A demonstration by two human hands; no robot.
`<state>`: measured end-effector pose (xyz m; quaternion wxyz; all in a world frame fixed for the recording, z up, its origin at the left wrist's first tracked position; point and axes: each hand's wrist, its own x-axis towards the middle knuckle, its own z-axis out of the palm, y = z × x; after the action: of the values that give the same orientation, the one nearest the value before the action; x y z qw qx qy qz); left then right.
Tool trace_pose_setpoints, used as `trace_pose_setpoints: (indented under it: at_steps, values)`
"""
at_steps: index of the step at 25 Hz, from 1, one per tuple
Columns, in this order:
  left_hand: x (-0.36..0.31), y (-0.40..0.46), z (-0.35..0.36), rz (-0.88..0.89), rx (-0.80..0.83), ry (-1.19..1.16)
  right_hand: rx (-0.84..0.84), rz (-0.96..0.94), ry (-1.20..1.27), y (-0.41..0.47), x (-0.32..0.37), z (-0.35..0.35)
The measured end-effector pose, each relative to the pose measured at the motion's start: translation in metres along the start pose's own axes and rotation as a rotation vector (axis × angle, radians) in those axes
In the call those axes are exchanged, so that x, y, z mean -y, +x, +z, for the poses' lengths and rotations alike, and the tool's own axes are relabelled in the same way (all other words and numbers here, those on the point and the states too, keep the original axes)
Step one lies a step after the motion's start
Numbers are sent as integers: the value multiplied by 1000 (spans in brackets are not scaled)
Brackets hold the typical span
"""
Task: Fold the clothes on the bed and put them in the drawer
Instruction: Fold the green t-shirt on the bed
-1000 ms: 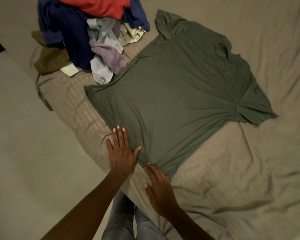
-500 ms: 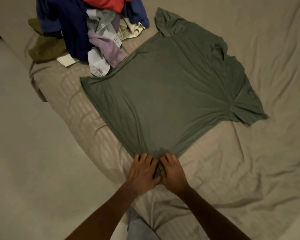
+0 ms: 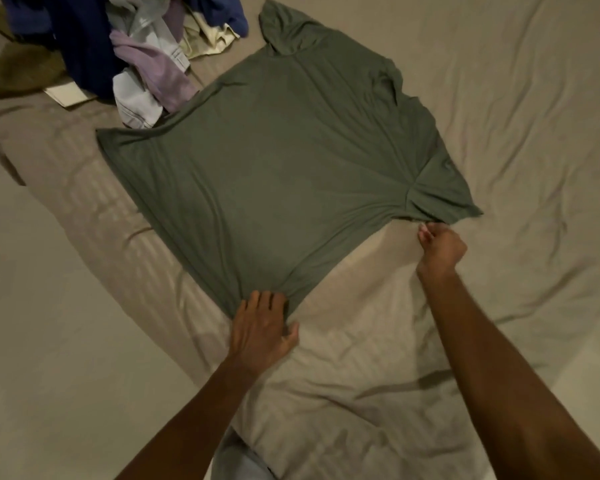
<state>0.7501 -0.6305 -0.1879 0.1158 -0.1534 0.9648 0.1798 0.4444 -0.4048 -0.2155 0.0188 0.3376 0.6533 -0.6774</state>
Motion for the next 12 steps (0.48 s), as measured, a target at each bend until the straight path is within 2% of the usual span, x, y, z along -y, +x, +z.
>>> trace_pose_setpoints:
  at_steps: [2, 4, 7, 12]
  values:
    - [-16, 1, 5, -64, 49, 70, 48, 176, 319, 18, 21, -6]
    - [-23, 1, 9, -132, 74, 135, 159, 264, 450, 24, 29, -6]
    - [-23, 4, 17, -198, 33, 134, 249, 298, 455, 34, 31, 7]
    - [-18, 4, 16, -140, 35, 67, 166, 205, 372, 47, 50, 29]
